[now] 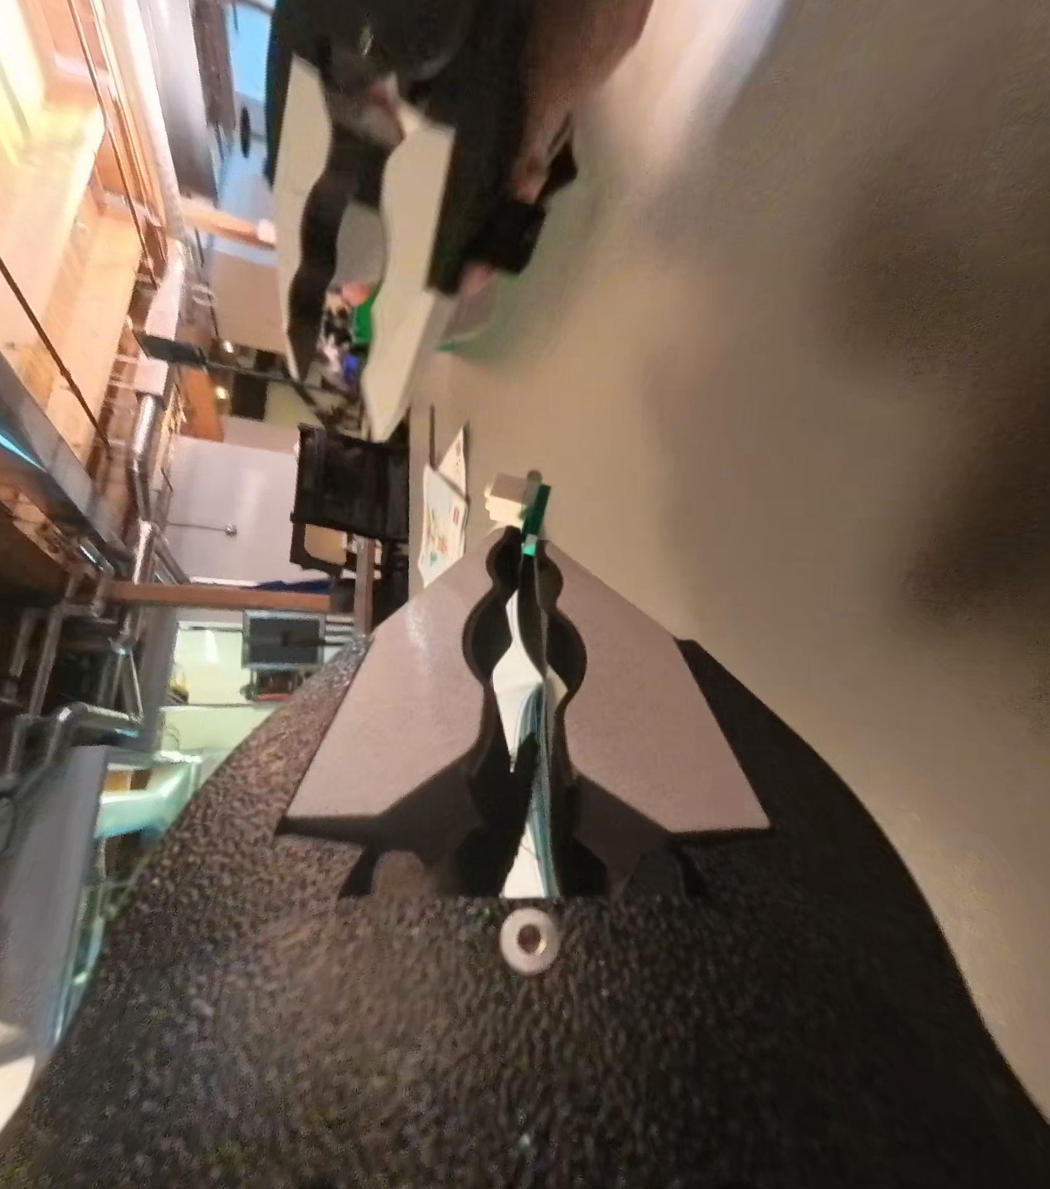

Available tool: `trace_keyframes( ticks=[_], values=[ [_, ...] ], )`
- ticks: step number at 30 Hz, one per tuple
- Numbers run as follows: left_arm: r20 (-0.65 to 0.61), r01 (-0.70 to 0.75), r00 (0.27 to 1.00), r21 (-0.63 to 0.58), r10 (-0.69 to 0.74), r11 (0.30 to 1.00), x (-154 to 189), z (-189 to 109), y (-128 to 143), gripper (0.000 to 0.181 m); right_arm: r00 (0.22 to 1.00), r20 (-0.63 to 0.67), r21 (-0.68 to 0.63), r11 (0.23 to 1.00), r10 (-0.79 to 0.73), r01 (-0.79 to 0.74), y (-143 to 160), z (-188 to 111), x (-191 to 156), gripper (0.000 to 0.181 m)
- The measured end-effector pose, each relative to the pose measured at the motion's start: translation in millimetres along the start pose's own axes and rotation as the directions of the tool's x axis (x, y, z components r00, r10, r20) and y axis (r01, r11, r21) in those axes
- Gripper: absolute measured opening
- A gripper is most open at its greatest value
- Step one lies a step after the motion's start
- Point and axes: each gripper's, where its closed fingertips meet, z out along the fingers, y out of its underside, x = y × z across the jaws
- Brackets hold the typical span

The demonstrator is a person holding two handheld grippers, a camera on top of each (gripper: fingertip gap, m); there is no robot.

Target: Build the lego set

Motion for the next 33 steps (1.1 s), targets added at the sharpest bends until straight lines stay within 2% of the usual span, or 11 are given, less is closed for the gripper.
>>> trace_keyframes(
  ticks=[1, 4, 7, 10, 12, 15, 20, 24, 29, 33],
  values=[
    [0.004, -0.006, 1.000, 0.008, 0.006, 1.000, 2, 7, -2, 0.001, 0.997, -0.048, 0.023, 0.998, 0.058, -0.057, 3, 4, 12, 0.048],
    [-0.021, -0.034, 0.999, -0.022, 0.033, 0.999, 12, 27, 2, 0.001, 0.973, -0.155, 0.092, 0.983, 0.171, -0.158, 6, 18, 42, 0.047],
    [-0.035, -0.056, 0.998, -0.040, 0.054, 0.998, 18, 39, 1, 0.002, 0.933, -0.241, 0.117, 0.962, 0.267, -0.245, 24, 33, 65, 0.047],
    [-0.054, -0.087, 0.995, -0.053, 0.084, 0.995, 26, 45, 0, 0.002, 0.900, -0.327, 0.069, 0.957, 0.288, -0.281, 51, 40, 81, 0.045],
    [-0.081, -0.126, 0.989, -0.053, 0.122, 0.991, 35, 48, 1, 0.002, 0.853, -0.411, 0.069, 0.944, 0.321, -0.322, 60, 33, 96, 0.044],
    [-0.085, -0.168, 0.983, -0.076, 0.162, 0.983, 36, 49, 9, 0.003, 0.866, -0.387, 0.101, 0.948, 0.318, -0.303, 50, 30, 92, 0.041],
    [-0.106, -0.159, 0.983, -0.067, 0.151, 0.985, 37, 46, 13, 0.003, 0.927, -0.279, 0.085, 0.968, 0.250, -0.235, 41, 46, 69, 0.039],
    [-0.184, -0.038, 0.983, -0.042, 0.030, 0.998, 42, 40, 8, 0.003, 0.934, -0.261, 0.084, 0.970, 0.244, -0.230, 40, 47, 65, 0.038],
    [-0.253, 0.011, 0.967, -0.045, -0.022, 0.999, 44, 38, 9, 0.003, 0.922, -0.277, 0.086, 0.963, 0.270, -0.256, 44, 45, 70, 0.038],
    [-0.418, 0.220, 0.886, 0.000, -0.200, 0.975, 51, 31, -6, 0.003, 0.903, -0.325, 0.101, 0.960, 0.281, -0.262, 44, 39, 80, 0.029]
  ],
)
